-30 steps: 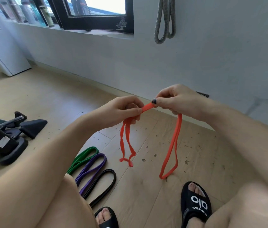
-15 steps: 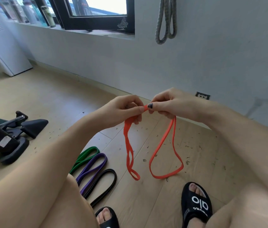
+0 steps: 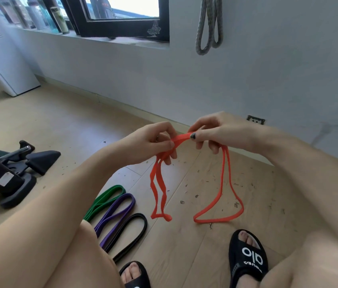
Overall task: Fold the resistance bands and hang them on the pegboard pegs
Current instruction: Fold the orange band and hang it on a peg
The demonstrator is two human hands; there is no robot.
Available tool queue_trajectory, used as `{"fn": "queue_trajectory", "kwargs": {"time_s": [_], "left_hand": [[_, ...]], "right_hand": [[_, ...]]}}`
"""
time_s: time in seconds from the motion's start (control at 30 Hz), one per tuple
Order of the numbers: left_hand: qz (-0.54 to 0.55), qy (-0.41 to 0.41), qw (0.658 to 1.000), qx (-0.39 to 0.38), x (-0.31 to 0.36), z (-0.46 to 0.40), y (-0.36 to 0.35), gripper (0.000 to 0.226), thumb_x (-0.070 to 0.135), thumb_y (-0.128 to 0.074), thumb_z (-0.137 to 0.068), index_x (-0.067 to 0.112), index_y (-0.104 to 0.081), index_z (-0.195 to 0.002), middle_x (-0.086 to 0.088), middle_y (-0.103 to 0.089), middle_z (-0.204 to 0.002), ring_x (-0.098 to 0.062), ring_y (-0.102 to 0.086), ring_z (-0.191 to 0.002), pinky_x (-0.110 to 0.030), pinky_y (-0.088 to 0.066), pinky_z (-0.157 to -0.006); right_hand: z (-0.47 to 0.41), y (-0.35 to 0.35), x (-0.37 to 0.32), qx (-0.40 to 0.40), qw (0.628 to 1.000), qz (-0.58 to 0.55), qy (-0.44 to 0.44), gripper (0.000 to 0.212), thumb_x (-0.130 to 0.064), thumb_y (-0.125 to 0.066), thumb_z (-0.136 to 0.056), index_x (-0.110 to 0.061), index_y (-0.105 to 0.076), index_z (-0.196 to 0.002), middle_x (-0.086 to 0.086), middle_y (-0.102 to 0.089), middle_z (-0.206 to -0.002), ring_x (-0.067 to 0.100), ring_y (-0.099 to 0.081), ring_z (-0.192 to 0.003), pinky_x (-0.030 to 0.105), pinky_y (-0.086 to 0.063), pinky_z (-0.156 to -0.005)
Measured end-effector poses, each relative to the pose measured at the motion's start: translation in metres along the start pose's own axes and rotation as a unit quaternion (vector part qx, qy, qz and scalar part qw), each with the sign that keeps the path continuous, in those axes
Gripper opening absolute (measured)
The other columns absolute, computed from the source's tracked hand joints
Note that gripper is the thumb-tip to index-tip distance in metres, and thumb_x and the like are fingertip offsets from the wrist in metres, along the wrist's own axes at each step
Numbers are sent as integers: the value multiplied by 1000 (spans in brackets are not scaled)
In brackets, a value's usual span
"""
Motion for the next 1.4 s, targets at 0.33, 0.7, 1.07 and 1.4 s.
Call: {"fn": "queue_trajectory", "kwargs": {"time_s": [0.33, 0.7, 1.07, 1.4], "left_hand": [[-48, 5, 999, 10, 2, -2, -4, 8, 12, -59, -103, 15, -62, -109, 2, -78, -100, -17, -75, -95, -46, -59, -95], [-167, -87, 979, 75, 13, -6, 5, 11, 29, -68, -98, 22, -59, -98, 5, -71, -97, -15, -72, -90, -44, -60, -82], [-222, 51, 974, 6, -45, -2, 8, 25, 26, -63, -101, 15, -51, -83, -2, -65, -78, -15, -67, -71, -25, -55, -69], [-219, 206, 949, -96, -118, 25, 11, 23, 0, -66, -86, 22, -65, -95, 2, -71, -101, -18, -71, -98, -41, -60, -91]], "right_hand": [[-5, -10, -7, -5, 999, 41, 3, 15, -25, -59, -102, -19, -73, -100, -2, -58, -69, 10, -45, -53, 20, -38, -45], [0, -16, -6, -64, 994, -85, -6, 25, -15, -54, -104, -10, -62, -81, -3, -44, -63, 10, -31, -49, 24, -28, -47], [-6, 31, 20, 130, 985, -109, -41, 16, -14, -60, -100, -9, -72, -91, -3, -47, -61, 10, -34, -48, 24, -29, -44], [-7, 41, 38, 182, 979, -13, -89, 17, -22, -62, -97, -16, -73, -85, 12, -54, -75, 20, -42, -56, 31, -36, -51]]}}
Point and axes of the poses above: each hand's wrist, its own z-axis away from the middle knuckle, its own y-axis out of the back of the hand, x = y × z, the point moved 8 cm from there along -z, towards the middle knuckle
